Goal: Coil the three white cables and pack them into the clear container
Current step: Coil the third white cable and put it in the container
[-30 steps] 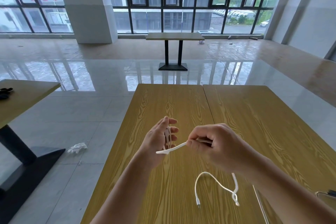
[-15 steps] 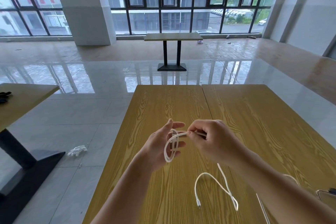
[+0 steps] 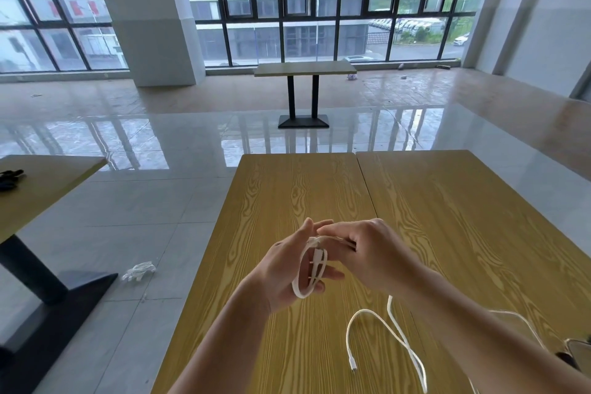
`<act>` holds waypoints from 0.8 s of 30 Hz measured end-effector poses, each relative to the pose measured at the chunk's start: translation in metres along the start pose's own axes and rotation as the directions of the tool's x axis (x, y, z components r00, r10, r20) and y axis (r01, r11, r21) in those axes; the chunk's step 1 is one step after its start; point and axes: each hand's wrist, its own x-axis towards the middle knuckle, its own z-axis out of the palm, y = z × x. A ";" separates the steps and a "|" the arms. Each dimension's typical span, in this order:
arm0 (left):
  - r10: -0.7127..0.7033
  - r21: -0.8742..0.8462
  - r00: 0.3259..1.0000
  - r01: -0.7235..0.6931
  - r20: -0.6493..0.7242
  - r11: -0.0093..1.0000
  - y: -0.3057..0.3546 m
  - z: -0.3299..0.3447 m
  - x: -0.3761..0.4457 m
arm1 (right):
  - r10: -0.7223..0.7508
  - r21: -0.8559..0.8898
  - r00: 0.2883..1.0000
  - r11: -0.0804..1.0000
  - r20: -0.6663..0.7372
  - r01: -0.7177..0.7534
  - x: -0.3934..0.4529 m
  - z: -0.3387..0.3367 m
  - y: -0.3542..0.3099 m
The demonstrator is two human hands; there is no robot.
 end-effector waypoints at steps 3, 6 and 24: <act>-0.028 0.070 1.000 0.027 0.014 0.997 0.001 0.002 -0.001 | 0.015 -0.038 0.995 0.999 0.097 -0.011 0.003 0.001 0.002; -0.024 0.110 1.000 0.022 0.016 0.994 0.001 0.005 0.000 | 0.061 -0.036 0.987 0.998 0.150 -0.056 0.005 0.001 0.002; 0.113 0.095 0.992 -0.108 -0.059 0.990 -0.029 0.014 -0.011 | 0.168 0.025 0.967 0.984 0.190 -0.175 0.005 0.008 0.002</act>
